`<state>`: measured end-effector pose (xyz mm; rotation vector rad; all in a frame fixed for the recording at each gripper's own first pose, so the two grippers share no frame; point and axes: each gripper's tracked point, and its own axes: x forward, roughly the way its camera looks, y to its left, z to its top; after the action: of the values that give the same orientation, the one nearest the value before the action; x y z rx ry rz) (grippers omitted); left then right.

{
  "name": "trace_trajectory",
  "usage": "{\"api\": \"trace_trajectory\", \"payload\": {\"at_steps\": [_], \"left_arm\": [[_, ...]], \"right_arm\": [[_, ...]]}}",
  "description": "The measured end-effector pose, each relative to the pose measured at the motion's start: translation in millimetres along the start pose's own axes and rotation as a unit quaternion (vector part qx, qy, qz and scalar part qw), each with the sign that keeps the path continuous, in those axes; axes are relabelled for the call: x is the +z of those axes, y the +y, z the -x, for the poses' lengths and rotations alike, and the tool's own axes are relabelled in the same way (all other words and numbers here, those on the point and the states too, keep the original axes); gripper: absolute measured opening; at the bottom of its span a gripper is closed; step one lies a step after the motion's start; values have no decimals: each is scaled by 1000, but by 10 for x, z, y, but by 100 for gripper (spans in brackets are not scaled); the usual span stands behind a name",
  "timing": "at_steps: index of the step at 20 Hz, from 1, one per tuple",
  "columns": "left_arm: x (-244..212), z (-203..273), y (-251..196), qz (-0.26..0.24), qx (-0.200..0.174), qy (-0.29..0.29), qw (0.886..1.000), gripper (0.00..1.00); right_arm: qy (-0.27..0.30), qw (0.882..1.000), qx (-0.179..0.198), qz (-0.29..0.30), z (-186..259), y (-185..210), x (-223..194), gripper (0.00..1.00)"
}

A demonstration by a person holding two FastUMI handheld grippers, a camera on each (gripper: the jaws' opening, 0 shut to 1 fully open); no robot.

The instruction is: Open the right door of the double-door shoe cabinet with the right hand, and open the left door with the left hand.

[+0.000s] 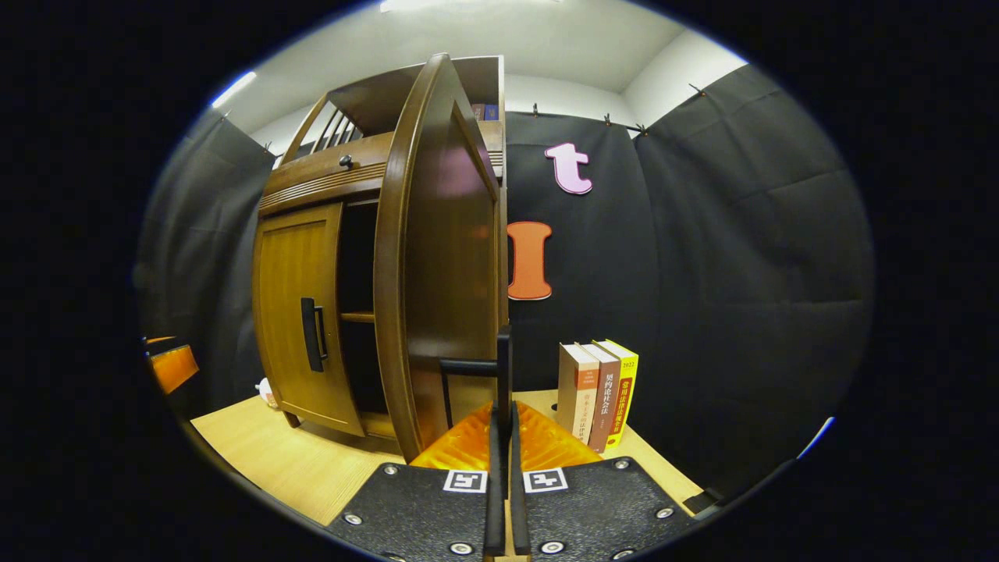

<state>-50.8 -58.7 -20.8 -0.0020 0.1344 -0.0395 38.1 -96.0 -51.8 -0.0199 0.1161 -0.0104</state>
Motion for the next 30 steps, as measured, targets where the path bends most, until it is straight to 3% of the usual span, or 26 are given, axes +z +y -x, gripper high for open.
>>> {"api": "trace_trajectory", "payload": {"at_steps": [8, 15, 16, 22, 27, 29, 30], "left_arm": [[-17, 10, 37, 4, 17, 1, 1000, 96], [-48, 11, 97, 6, 30, 4, 1000, 97], [-43, 14, 99, 6, 31, 5, 999, 96], [-49, 33, 123, 6, 34, 4, 999, 96], [-61, -27, 146, 4, 31, 5, 999, 96], [-52, -74, 165, 1, 30, 5, 1000, 96], [-42, -110, 177, 1, 29, 4, 1000, 96]], "right_arm": [[7, 997, 71, -7, -55, -434, -10, 2], [10, 994, 104, -26, -120, -586, -28, 2], [13, 994, 102, -29, -114, -587, -31, 10], [34, 997, 67, -28, 136, -646, -152, 6], [28, 999, 19, -25, 453, -754, -133, 11], [24, 999, 12, -28, 573, -717, -82, 4], [21, 999, 11, -30, 640, -691, -53, 11]]}}
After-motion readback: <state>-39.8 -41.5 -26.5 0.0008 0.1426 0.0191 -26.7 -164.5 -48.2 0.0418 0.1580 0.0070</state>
